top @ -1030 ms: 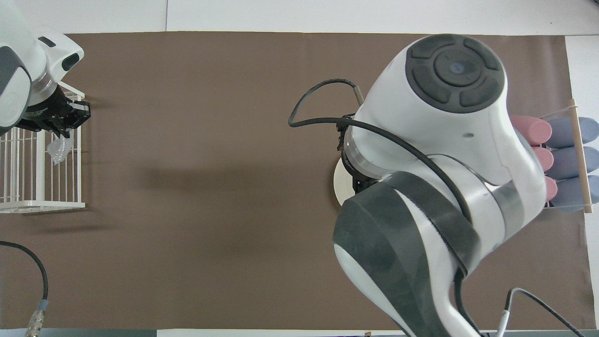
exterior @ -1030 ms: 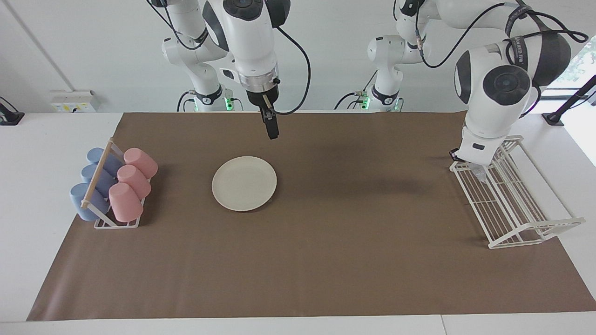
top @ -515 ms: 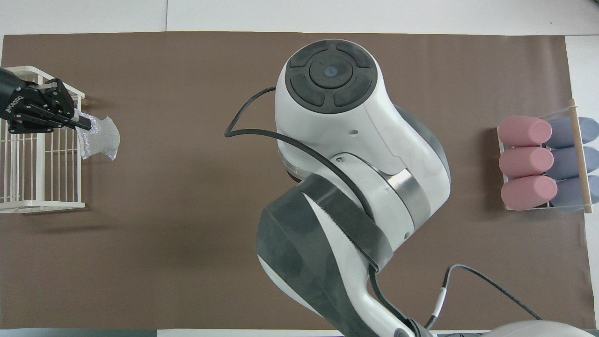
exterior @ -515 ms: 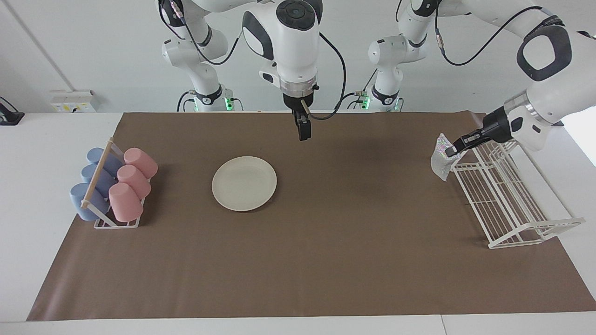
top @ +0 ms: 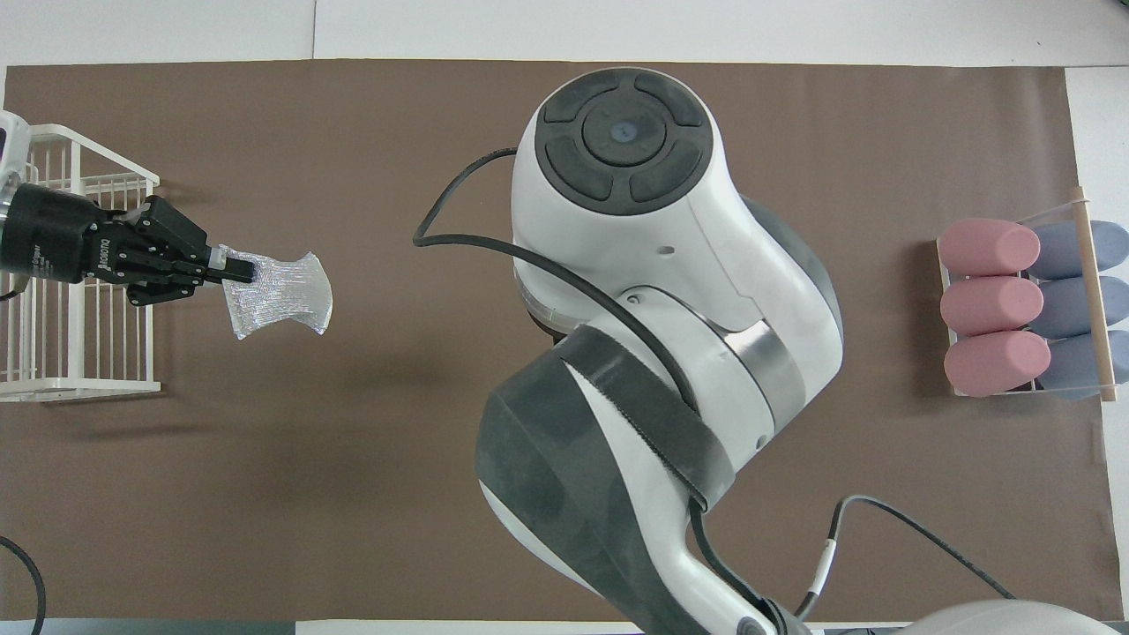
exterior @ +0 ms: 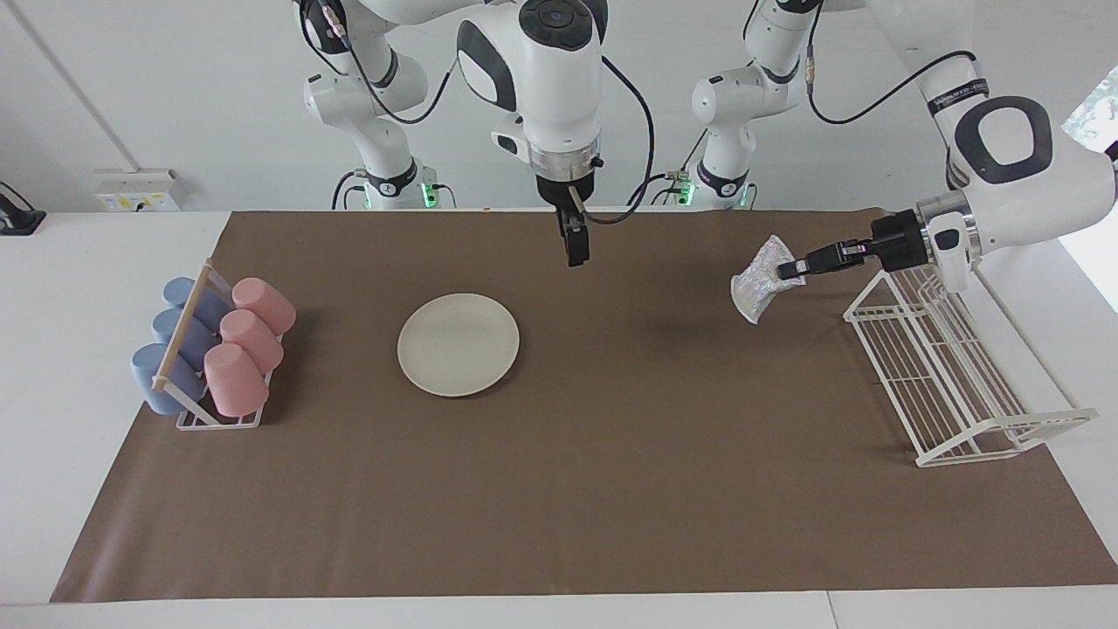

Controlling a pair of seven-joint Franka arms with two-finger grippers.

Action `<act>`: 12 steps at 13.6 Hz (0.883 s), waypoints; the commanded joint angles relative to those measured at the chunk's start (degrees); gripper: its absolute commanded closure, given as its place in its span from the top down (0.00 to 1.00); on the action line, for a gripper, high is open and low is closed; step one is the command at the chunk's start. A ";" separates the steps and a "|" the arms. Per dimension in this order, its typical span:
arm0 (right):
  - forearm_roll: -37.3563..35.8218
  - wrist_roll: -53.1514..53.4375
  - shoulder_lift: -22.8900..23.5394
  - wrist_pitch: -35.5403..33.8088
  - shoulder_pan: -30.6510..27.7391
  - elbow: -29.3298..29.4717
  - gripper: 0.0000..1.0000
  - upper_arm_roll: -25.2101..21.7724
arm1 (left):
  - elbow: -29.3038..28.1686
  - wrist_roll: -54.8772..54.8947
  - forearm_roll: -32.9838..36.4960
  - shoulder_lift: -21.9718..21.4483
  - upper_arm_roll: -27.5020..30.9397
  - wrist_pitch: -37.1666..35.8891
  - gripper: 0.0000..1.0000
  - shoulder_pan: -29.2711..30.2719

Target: Wipe plate with sponge

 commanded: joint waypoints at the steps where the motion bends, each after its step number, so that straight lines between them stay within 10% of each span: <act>1: -0.08 2.33 0.09 2.58 0.44 -0.57 1.00 0.34 | -10.03 3.12 -8.26 -4.17 -0.50 1.81 0.00 1.30; 5: -0.17 2.77 -3.33 9.85 2.28 -8.63 1.00 0.43 | -19.18 13.44 -20.73 -3.66 -0.50 0.50 0.00 1.12; 12: -0.34 -0.65 -3.26 16.03 4.93 -12.00 1.00 0.43 | -19.63 28.05 -22.08 0.38 -1.03 -2.23 0.00 -4.76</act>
